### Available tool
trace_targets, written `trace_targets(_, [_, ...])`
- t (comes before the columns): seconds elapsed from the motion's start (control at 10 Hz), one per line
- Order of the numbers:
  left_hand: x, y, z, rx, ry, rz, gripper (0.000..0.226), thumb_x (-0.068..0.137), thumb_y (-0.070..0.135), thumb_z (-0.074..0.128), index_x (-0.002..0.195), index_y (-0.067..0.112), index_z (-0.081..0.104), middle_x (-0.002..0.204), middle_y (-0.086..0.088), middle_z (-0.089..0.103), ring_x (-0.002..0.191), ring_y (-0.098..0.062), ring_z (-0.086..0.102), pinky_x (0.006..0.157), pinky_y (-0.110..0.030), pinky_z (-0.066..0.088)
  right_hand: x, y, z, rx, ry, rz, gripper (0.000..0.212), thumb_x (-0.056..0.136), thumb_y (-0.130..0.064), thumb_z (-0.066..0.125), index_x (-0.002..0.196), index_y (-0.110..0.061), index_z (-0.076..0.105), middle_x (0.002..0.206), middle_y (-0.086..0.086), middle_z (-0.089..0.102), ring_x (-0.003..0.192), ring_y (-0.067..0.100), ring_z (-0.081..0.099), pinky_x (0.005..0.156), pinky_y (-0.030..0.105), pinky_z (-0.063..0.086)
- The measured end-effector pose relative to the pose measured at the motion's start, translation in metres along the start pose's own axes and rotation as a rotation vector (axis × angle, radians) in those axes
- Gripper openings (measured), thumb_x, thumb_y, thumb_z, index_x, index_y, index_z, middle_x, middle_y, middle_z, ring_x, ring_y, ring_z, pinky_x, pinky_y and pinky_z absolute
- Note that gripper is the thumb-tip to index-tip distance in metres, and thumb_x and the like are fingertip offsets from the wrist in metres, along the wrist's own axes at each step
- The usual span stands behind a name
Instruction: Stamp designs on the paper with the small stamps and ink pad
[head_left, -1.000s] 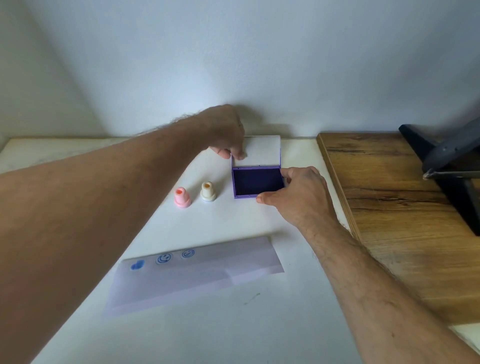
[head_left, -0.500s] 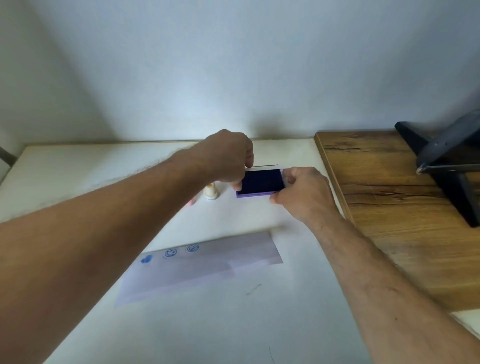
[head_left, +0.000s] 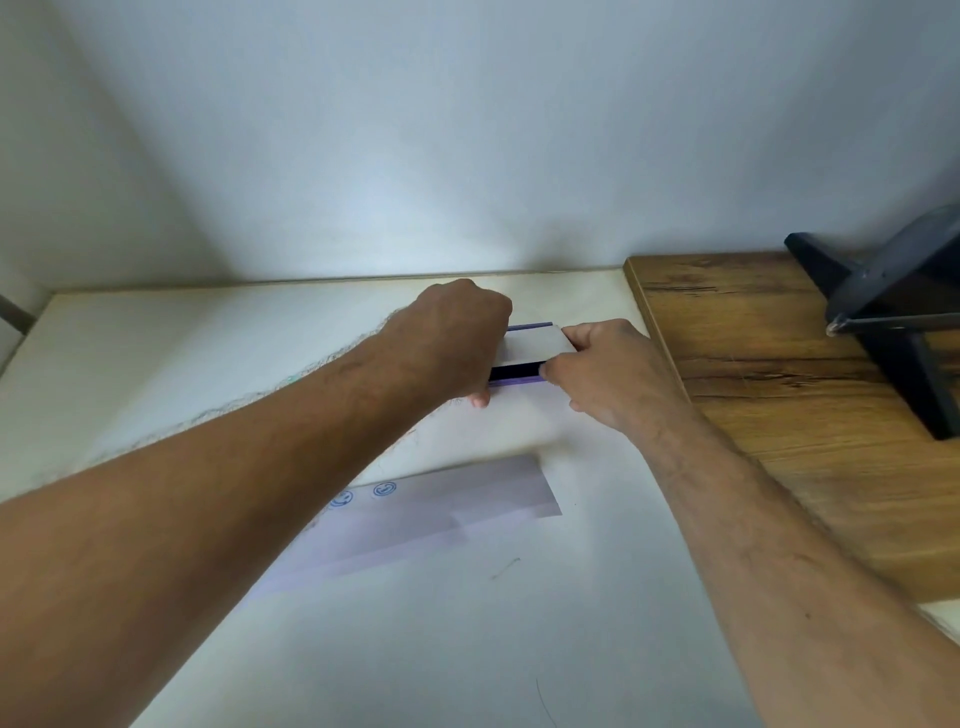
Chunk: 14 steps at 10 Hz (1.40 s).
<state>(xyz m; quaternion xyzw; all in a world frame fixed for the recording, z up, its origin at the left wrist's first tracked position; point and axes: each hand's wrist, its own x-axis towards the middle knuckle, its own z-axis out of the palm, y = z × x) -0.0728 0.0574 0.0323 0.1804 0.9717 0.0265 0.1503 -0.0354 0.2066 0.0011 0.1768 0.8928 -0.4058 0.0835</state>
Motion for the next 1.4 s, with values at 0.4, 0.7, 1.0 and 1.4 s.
trace_targets(0.4, [0.006, -0.002, 0.012, 0.013, 0.044, 0.035, 0.078, 0.058, 0.038, 0.092, 0.123, 0.017, 0.054, 0.115, -0.005, 0.062, 0.105, -0.029, 0.059, 0.081, -0.04, 0.053, 0.001, 0.003, 0.004, -0.052, 0.04, -0.113, 0.057, 0.075, -0.024, 0.076, 0.129, -0.027, 0.059, 0.113, 0.002, 0.064, 0.102, 0.02, 0.06, 0.086, 0.032, 0.053])
trace_targets(0.7, [0.018, 0.001, 0.008, 0.0, -0.016, 0.052, 0.071, 0.063, 0.043, 0.088, 0.122, 0.014, 0.062, 0.112, -0.007, 0.062, 0.102, -0.027, 0.061, 0.072, -0.032, 0.045, 0.012, 0.012, 0.007, -0.098, 0.075, -0.163, 0.049, 0.072, -0.016, 0.082, 0.118, -0.018, 0.066, 0.105, 0.003, 0.069, 0.095, 0.022, 0.063, 0.085, 0.034, 0.054])
trace_targets(1.0, [0.022, 0.005, 0.011, -0.021, -0.001, -0.003, 0.07, 0.059, 0.035, 0.091, 0.121, 0.015, 0.064, 0.114, -0.007, 0.067, 0.102, -0.028, 0.063, 0.069, -0.031, 0.045, 0.023, 0.02, 0.022, -0.112, 0.184, -0.169, 0.062, 0.071, -0.013, 0.084, 0.128, -0.012, 0.061, 0.119, 0.008, 0.068, 0.108, 0.025, 0.063, 0.097, 0.037, 0.052])
trace_targets(1.4, [0.002, -0.022, -0.011, -0.422, 0.251, -0.075, 0.051, 0.087, 0.044, 0.07, 0.133, 0.026, 0.061, 0.131, -0.005, 0.066, 0.119, -0.024, 0.06, 0.096, -0.031, 0.046, 0.021, 0.015, 0.002, 0.195, 0.118, -0.009, 0.068, 0.071, -0.009, 0.083, 0.133, -0.018, 0.056, 0.089, -0.006, 0.063, 0.087, 0.019, 0.068, 0.077, 0.04, 0.061])
